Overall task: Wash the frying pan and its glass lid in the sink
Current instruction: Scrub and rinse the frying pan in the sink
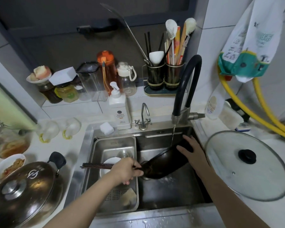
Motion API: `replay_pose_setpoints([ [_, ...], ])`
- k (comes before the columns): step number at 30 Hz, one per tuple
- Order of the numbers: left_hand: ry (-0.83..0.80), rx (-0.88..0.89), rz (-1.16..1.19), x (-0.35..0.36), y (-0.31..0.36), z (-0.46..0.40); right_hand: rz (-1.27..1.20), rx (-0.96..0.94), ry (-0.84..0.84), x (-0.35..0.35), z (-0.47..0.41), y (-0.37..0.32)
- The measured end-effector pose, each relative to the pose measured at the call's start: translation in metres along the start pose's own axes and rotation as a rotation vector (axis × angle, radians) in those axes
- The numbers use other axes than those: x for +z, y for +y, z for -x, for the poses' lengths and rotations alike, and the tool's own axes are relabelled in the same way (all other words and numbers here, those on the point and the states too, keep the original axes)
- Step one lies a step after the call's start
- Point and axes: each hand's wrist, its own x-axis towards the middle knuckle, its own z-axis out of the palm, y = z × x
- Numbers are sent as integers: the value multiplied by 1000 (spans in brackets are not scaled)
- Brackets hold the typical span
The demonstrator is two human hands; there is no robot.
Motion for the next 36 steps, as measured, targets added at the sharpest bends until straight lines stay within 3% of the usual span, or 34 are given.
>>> replay_pose_setpoints([
  [5,-58,-110,265,20,6,-4,233,-91,-99,18,-20,-4],
  [10,-96,-137,451,25,15,-6,315,-157,-119,28,-37,-12],
  [17,-186,-85,614,19,30,-3,65,-171,-81,37,-46,-14],
  [23,-231,-48,665,28,25,-1,50,-114,-141,30,-42,-3],
  [30,-223,-15,907,31,16,10,135,-13,-236,10,-32,20],
  [36,-182,-15,1051,35,16,21,217,-9,-179,5,-29,33],
])
